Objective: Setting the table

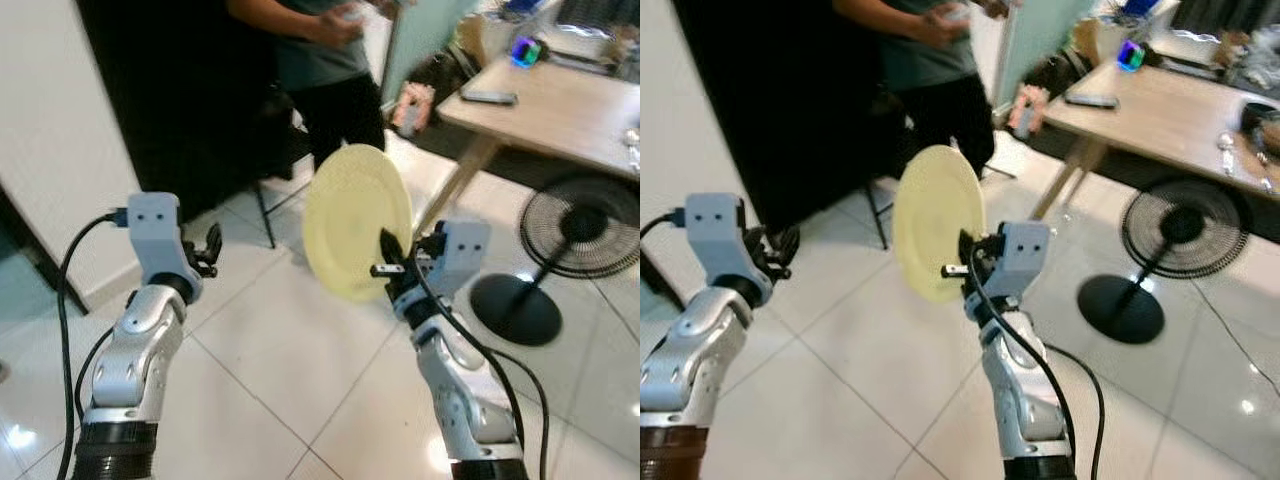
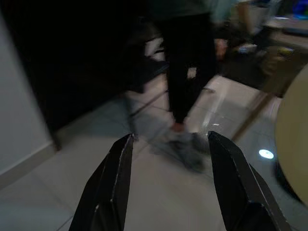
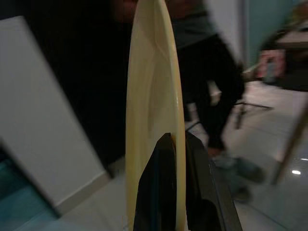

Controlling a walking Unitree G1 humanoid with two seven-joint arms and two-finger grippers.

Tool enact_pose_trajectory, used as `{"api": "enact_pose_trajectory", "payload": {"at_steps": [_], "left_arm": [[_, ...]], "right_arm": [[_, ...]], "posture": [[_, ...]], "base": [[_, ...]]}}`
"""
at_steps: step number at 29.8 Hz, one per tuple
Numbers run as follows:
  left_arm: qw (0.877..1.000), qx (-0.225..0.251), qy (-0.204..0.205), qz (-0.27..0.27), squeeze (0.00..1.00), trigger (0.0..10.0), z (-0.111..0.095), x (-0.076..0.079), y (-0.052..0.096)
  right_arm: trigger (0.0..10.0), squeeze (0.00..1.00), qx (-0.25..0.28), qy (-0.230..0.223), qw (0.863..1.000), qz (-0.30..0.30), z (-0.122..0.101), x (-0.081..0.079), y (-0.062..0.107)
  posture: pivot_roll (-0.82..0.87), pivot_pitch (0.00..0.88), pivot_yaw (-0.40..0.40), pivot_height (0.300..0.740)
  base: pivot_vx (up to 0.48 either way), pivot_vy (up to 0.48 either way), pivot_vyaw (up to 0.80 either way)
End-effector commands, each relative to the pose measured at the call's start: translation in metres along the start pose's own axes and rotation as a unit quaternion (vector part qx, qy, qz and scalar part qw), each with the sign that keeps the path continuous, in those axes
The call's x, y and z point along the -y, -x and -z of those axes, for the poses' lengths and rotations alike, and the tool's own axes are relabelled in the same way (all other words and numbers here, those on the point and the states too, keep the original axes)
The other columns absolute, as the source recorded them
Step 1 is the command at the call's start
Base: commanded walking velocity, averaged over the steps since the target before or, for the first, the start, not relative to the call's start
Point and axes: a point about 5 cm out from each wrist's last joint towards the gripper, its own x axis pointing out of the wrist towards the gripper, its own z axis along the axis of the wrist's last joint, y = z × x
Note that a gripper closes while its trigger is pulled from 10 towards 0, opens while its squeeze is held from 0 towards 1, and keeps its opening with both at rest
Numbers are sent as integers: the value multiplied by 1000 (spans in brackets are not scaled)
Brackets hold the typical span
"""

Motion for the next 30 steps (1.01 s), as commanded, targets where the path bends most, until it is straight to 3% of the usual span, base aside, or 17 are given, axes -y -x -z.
{"api": "enact_pose_trajectory", "payload": {"at_steps": [1,6,30], "left_arm": [[1000,-8,0,1,0,10000,4,0,1],[1000,-10,-16,2,0,10000,4,1,1],[1000,-11,-8,-4,0,10000,5,0,1]], "right_arm": [[10000,0,2,-3,1000,2,0,0,0],[10000,0,2,-4,1000,2,0,0,0],[10000,0,1,-3,1000,2,0,1,0]], "posture": [[25,0,73,740],[25,0,73,740],[25,0,71,740]], "base": [[0,0,-800],[0,0,-800],[0,0,-800]]}}
